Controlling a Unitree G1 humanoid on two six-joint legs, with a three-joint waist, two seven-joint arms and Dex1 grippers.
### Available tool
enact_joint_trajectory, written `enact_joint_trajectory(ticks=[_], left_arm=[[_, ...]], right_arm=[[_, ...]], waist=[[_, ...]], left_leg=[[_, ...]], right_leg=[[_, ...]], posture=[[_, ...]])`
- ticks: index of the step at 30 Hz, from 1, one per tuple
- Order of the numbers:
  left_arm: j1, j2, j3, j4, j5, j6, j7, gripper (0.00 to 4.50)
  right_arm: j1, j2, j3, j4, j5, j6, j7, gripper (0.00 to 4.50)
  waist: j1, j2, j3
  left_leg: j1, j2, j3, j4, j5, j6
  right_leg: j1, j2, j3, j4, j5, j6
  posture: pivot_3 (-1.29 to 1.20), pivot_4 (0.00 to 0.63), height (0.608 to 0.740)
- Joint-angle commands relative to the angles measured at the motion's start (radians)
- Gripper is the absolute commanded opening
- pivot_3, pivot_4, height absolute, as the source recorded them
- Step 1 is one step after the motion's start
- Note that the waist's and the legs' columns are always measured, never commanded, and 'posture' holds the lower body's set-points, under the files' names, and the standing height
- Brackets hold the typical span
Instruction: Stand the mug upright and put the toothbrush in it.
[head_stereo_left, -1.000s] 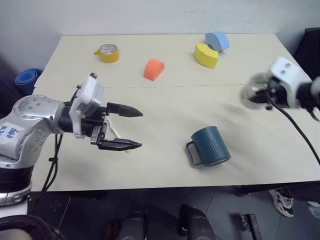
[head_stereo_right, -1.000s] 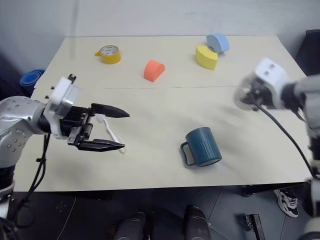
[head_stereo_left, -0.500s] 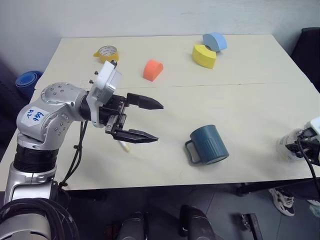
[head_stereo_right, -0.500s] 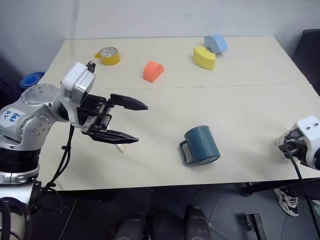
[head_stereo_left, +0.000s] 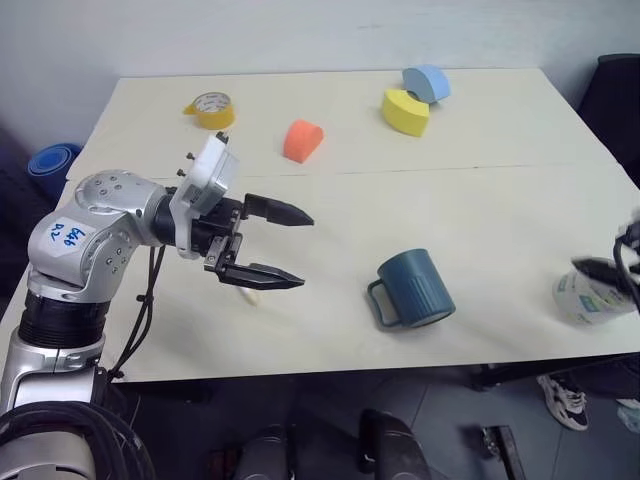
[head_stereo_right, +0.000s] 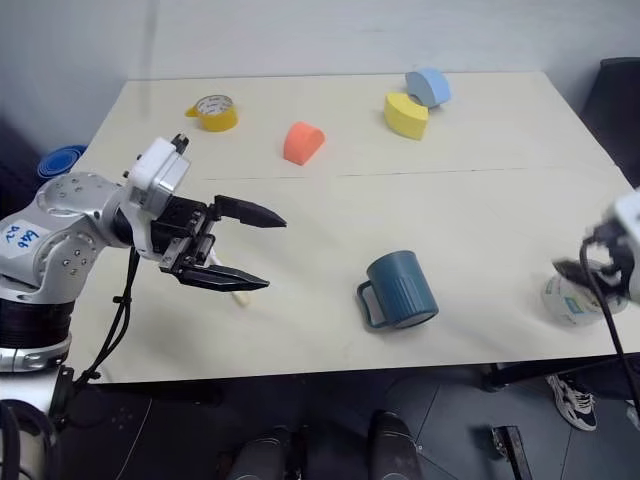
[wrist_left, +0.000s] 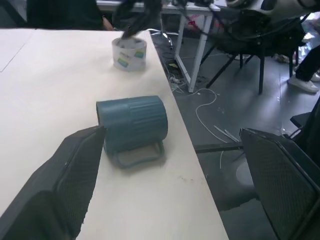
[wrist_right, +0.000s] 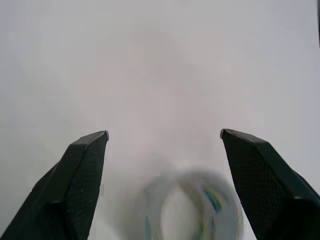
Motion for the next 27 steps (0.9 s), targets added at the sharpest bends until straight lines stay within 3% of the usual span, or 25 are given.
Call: enact_joint_trajectory(ticks=[1, 6, 8, 12, 19, 27], left_arm=[[0.006, 0.021, 0.052, -0.004, 0.002, -0.012, 0.015, 4.50], [0.021, 0.046, 0.070, -0.004, 0.008, -0.004, 0.018, 4.50], [0.027, 0.060, 0.072, -0.010, 0.008, -0.001, 0.017, 4.50], [0.037, 0.081, 0.074, -0.029, 0.000, 0.011, 0.018, 4.50], [0.048, 0.101, 0.081, -0.039, 0.000, 0.018, 0.013, 4.50], [0.030, 0.078, 0.058, -0.038, -0.001, 0.010, 0.002, 4.50]], right_arm=[[-0.245, 0.188, 0.082, -0.185, 0.174, 0.283, -0.078, 3.32], [-0.289, 0.528, 0.180, -0.210, 0.439, 0.316, -0.288, 2.00], [-0.254, 0.580, 0.227, -0.194, 0.542, 0.316, -0.383, 2.00], [-0.201, 0.566, 0.305, -0.154, 0.681, 0.316, -0.529, 2.00], [-0.132, 0.411, 0.325, -0.135, 0.846, 0.316, -0.655, 2.00], [-0.048, 0.432, 0.359, -0.149, 0.856, 0.316, -0.785, 2.00]], waist=[[0.000, -0.003, -0.002], [0.015, -0.006, -0.002], [0.020, -0.005, -0.002], [0.021, -0.006, -0.002], [0.014, -0.006, -0.002], [0.006, -0.006, -0.002]], left_leg=[[0.000, 0.001, -0.002, 0.001, 0.000, -0.001], [-0.005, -0.001, -0.007, 0.004, -0.001, -0.001], [-0.005, -0.002, -0.008, 0.004, -0.001, -0.001], [-0.005, -0.002, -0.008, 0.004, -0.001, -0.001], [-0.004, -0.002, -0.007, 0.004, -0.001, -0.001], [-0.004, -0.001, -0.006, 0.003, -0.001, -0.001]], right_leg=[[0.000, 0.001, 0.000, 0.000, 0.000, 0.000], [0.001, 0.001, -0.003, 0.001, 0.000, 0.000], [0.000, 0.000, -0.003, 0.001, 0.000, 0.000], [0.001, 0.000, -0.004, 0.001, 0.000, 0.000], [0.001, 0.000, -0.003, 0.001, 0.000, 0.000], [0.001, 0.000, -0.002, 0.001, 0.000, 0.000]], posture=[[0.00, 0.150, 0.740], [0.00, 0.150, 0.740], [0.00, 0.150, 0.740], [0.00, 0.150, 0.740], [0.00, 0.150, 0.740], [0.00, 0.150, 0.740]])
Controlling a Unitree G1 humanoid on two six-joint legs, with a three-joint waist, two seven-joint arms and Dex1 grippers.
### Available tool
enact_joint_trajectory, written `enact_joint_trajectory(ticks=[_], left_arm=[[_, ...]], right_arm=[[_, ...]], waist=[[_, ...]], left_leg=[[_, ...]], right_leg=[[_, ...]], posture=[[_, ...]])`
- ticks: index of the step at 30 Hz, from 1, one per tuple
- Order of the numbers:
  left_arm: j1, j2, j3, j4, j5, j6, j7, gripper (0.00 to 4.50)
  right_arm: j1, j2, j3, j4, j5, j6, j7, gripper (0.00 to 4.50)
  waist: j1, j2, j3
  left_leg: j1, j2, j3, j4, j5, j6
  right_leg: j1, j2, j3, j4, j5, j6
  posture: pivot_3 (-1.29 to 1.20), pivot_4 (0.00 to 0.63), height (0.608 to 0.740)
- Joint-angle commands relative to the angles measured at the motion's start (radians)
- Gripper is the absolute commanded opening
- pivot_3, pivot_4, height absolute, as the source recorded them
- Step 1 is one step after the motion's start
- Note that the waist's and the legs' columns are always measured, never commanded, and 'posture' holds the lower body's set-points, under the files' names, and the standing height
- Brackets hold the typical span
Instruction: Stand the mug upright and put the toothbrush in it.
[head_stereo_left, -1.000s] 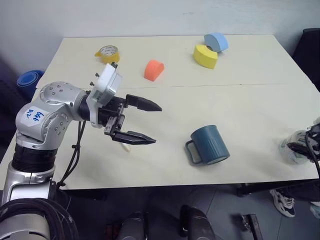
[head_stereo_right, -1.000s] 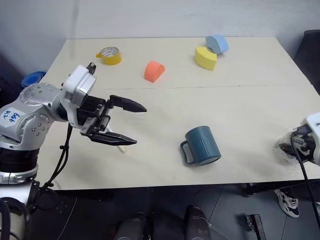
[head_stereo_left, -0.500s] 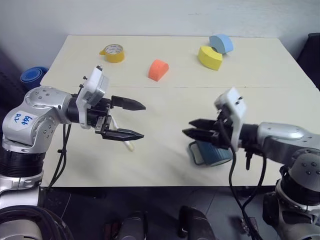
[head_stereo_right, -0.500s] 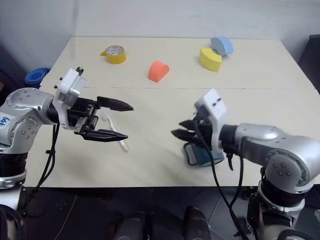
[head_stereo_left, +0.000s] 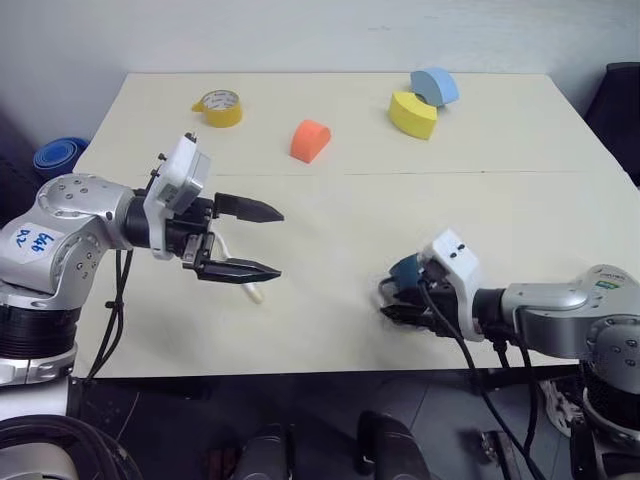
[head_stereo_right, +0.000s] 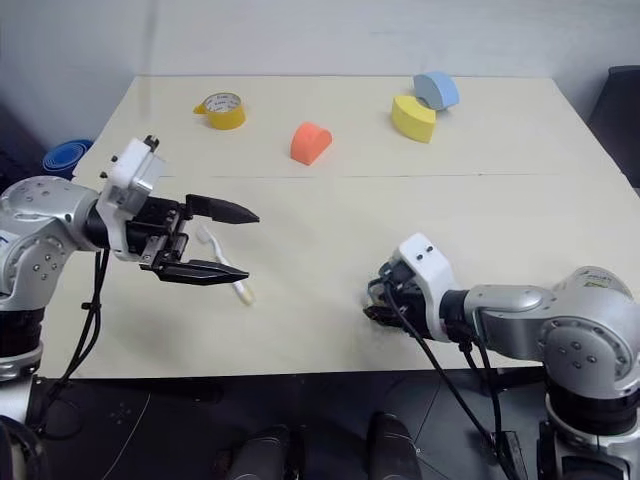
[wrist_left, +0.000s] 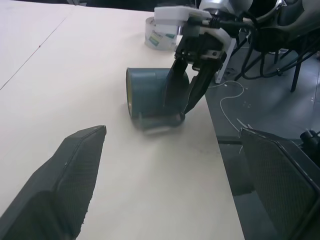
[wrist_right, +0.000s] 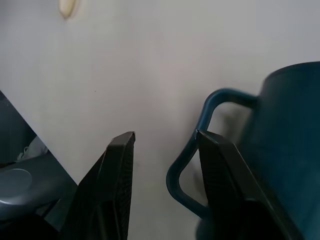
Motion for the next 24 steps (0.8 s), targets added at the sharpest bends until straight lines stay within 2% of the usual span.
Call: enact_joint_trajectory(ticks=[1, 11, 14, 20, 24], left_arm=[[-0.024, -0.005, -0.001, -0.030, -0.013, -0.008, -0.021, 4.50], [-0.085, -0.049, -0.036, -0.013, -0.004, -0.009, -0.039, 4.50], [-0.082, -0.050, -0.036, -0.019, -0.003, -0.010, -0.039, 4.50], [-0.069, -0.044, -0.031, -0.027, -0.002, -0.013, -0.042, 4.50], [-0.071, -0.049, -0.037, -0.021, 0.004, -0.021, -0.048, 4.50]], right_arm=[[0.016, 0.013, 0.005, -0.026, 0.013, 0.005, -0.058, 2.00], [0.025, 0.020, 0.065, -0.031, -0.103, 0.005, -0.115, 2.00], [0.029, -0.017, 0.100, -0.068, -0.152, -0.013, -0.103, 2.00], [0.012, -0.074, 0.077, -0.171, -0.154, -0.009, -0.040, 2.00], [0.013, -0.073, 0.048, -0.194, -0.172, -0.002, -0.035, 2.00]], waist=[[-0.001, 0.000, 0.000], [0.000, -0.004, -0.002], [0.002, -0.004, -0.002], [0.004, -0.004, -0.002], [0.003, -0.004, -0.002]], left_leg=[[0.000, 0.000, 0.000, 0.000, 0.000, 0.000], [0.000, 0.000, 0.000, 0.000, 0.000, 0.000], [0.001, 0.000, 0.000, 0.000, 0.000, 0.000], [0.000, 0.000, 0.000, 0.000, 0.000, 0.000], [0.000, 0.000, 0.000, 0.000, 0.000, 0.000]], right_leg=[[0.000, 0.000, 0.000, 0.000, 0.000, 0.000], [0.001, 0.000, 0.000, 0.000, 0.000, 0.000], [0.001, 0.000, 0.000, 0.000, 0.000, 0.000], [0.000, 0.000, 0.000, -0.001, 0.000, 0.000], [0.000, 0.000, 0.000, -0.001, 0.000, 0.000]], posture=[[0.00, 0.150, 0.740], [0.00, 0.150, 0.740], [0.00, 0.150, 0.740], [0.00, 0.150, 0.740], [0.00, 0.150, 0.740]])
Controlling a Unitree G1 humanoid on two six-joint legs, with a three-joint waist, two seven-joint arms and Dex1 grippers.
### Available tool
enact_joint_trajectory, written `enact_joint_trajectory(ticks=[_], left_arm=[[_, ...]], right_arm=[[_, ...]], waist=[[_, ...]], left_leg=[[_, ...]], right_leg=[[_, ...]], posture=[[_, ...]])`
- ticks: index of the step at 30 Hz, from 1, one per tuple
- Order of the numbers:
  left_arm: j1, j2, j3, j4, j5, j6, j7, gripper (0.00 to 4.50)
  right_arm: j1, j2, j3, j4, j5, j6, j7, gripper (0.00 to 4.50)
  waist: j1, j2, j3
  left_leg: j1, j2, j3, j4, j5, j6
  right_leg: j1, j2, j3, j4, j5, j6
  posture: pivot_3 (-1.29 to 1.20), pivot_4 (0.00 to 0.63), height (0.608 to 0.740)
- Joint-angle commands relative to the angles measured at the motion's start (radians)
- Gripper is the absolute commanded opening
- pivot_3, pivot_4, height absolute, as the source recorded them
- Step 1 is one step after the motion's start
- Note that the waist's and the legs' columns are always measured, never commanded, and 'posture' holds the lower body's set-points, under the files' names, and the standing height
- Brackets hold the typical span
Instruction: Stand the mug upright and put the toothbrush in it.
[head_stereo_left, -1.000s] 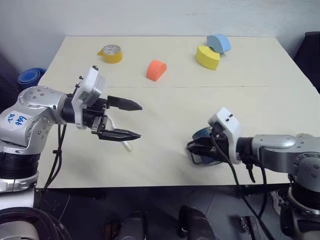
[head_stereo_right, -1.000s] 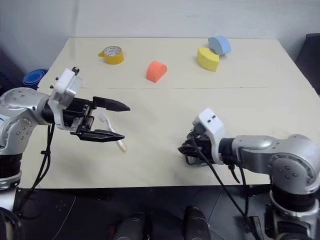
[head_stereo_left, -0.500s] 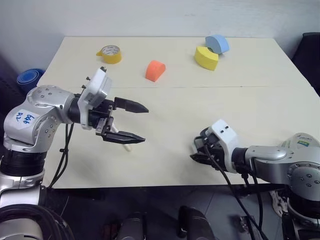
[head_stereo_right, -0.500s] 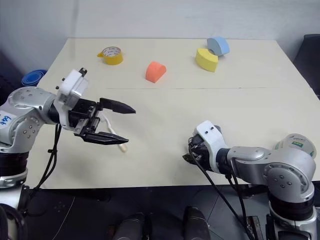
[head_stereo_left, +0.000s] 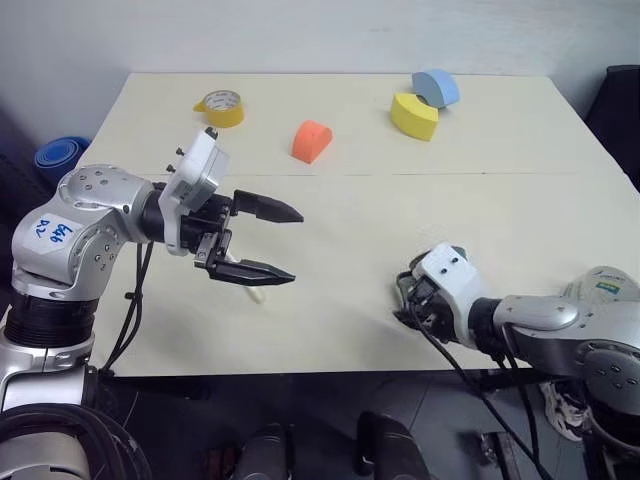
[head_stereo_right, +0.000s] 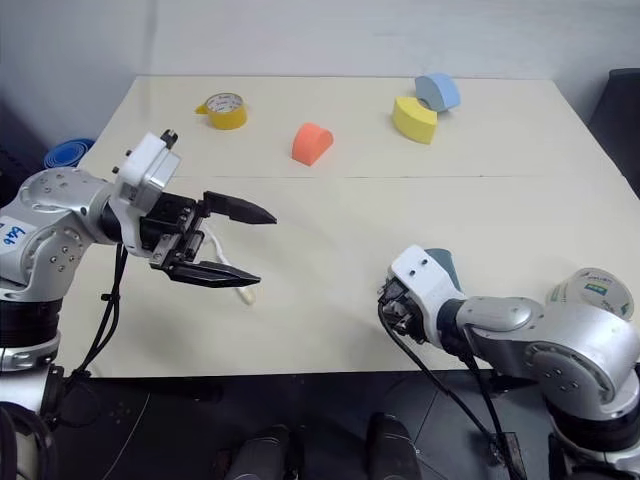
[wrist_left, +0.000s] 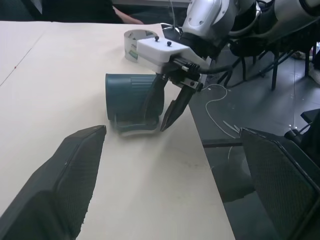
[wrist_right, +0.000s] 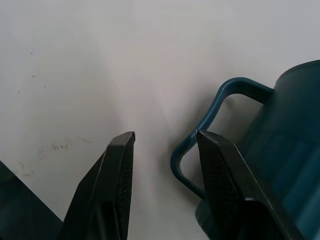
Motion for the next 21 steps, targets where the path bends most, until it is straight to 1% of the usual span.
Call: enact_joint_trajectory(ticks=[1, 4, 5, 11, 20, 21], left_arm=[[-0.011, 0.001, 0.002, -0.018, 0.005, -0.019, -0.011, 4.50], [-0.026, -0.006, -0.006, 0.001, 0.011, -0.029, -0.021, 4.50], [-0.033, -0.011, -0.012, 0.009, 0.016, -0.034, -0.023, 4.50], [-0.050, -0.031, -0.024, 0.021, 0.025, -0.044, -0.032, 4.50], [-0.059, -0.038, -0.029, 0.030, 0.033, -0.048, -0.038, 4.50], [-0.058, -0.039, -0.030, 0.030, 0.035, -0.050, -0.039, 4.50]], right_arm=[[-0.004, 0.001, -0.044, -0.053, -0.024, 0.006, 0.000, 2.00], [0.033, 0.049, -0.076, -0.067, -0.036, 0.010, -0.038, 2.00], [0.052, 0.052, -0.066, -0.064, -0.061, 0.010, -0.044, 2.00], [0.123, 0.044, -0.038, -0.064, -0.149, 0.009, -0.042, 2.00], [0.196, 0.034, -0.001, -0.055, -0.264, -0.069, 0.001, 2.00], [0.201, 0.036, 0.005, -0.051, -0.275, -0.085, 0.008, 1.82]], waist=[[0.000, 0.000, 0.000], [0.002, 0.000, 0.000], [0.003, 0.000, 0.000], [0.009, 0.000, 0.000], [0.009, 0.000, 0.000], [0.009, 0.000, 0.000]], left_leg=[[0.000, 0.000, 0.000, 0.000, 0.000, 0.000], [0.000, 0.000, 0.000, 0.000, 0.000, 0.000], [0.000, 0.000, 0.000, 0.000, 0.000, 0.000], [0.000, 0.000, 0.001, 0.000, 0.000, 0.000], [0.000, 0.000, 0.001, 0.000, 0.000, 0.000], [0.000, 0.000, 0.001, 0.000, 0.000, 0.000]], right_leg=[[0.000, 0.000, 0.000, 0.000, 0.000, 0.000], [0.000, 0.000, 0.000, 0.000, 0.000, 0.000], [0.000, 0.000, 0.000, 0.000, 0.000, 0.000], [0.000, 0.000, 0.000, -0.001, 0.000, 0.000], [0.000, 0.000, 0.000, -0.001, 0.000, 0.000], [0.000, 0.000, 0.000, -0.001, 0.000, 0.000]], posture=[[0.00, 0.150, 0.740], [0.00, 0.150, 0.740], [0.00, 0.150, 0.740], [0.00, 0.150, 0.740], [0.00, 0.150, 0.740], [0.00, 0.150, 0.740]])
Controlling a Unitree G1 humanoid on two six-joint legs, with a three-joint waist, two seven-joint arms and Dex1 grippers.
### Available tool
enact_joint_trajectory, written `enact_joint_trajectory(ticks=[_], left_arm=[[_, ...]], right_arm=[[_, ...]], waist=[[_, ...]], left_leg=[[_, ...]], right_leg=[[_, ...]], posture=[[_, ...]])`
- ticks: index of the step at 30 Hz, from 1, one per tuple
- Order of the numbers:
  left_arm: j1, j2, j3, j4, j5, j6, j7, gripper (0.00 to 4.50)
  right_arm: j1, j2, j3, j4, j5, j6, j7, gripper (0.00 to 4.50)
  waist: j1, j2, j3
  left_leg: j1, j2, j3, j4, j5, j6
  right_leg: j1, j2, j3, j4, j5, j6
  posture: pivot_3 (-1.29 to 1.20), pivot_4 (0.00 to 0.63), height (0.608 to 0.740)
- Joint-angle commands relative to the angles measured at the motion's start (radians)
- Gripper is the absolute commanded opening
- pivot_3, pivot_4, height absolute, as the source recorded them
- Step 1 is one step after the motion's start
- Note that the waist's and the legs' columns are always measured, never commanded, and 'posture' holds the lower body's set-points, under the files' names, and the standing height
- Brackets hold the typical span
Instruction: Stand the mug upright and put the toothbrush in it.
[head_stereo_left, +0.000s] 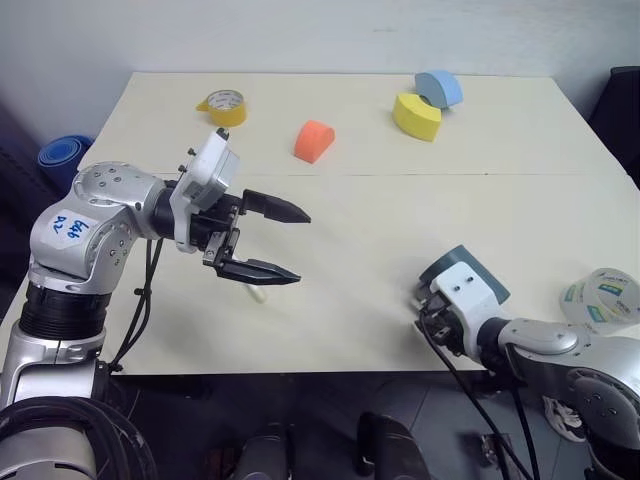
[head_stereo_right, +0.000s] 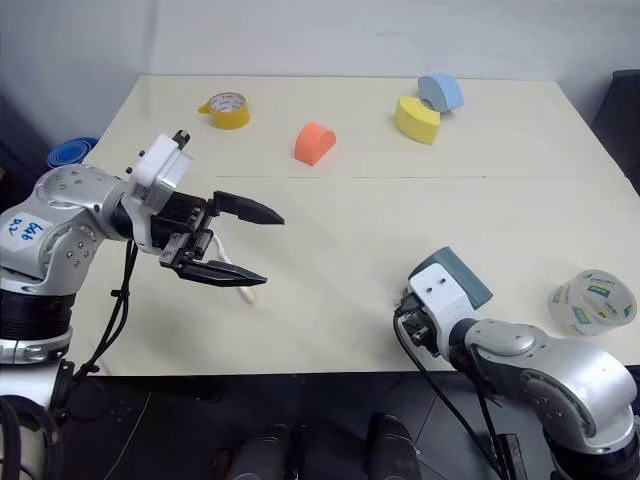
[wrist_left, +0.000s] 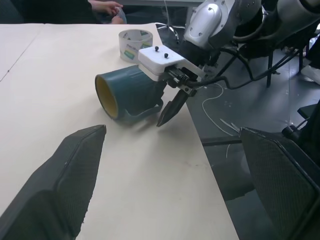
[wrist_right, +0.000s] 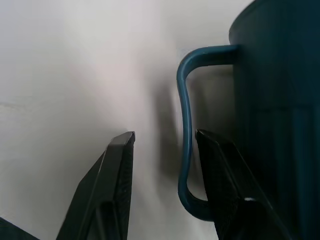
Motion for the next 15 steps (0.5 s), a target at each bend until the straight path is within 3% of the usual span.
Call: enact_joint_trajectory(ticks=[1, 6, 15], left_arm=[[-0.025, -0.002, 0.006, -0.014, 0.001, -0.013, -0.009, 4.50], [-0.024, -0.003, 0.006, -0.019, -0.005, -0.008, -0.015, 4.50], [-0.016, 0.014, 0.024, -0.022, -0.011, -0.003, -0.032, 4.50]], right_arm=[[0.014, -0.008, 0.002, -0.013, -0.042, -0.058, 0.027, 1.63], [0.023, -0.014, 0.014, -0.013, -0.077, -0.098, 0.061, 0.13], [0.018, -0.031, -0.018, 0.000, -0.112, -0.220, 0.160, 0.02]], waist=[[0.000, 0.000, 0.000], [0.000, 0.000, 0.000], [0.001, 0.000, 0.000]], left_leg=[[0.000, 0.000, 0.000, 0.000, 0.000, 0.000], [0.000, 0.000, 0.000, 0.000, 0.000, 0.000], [0.000, 0.000, 0.000, 0.000, 0.000, 0.000]], right_leg=[[0.000, 0.000, 0.000, 0.000, 0.000, 0.000], [0.000, 0.000, 0.000, 0.000, 0.000, 0.000], [0.000, 0.000, 0.000, 0.000, 0.000, 0.000]], posture=[[0.00, 0.150, 0.740], [0.00, 0.150, 0.740], [0.00, 0.150, 0.740]])
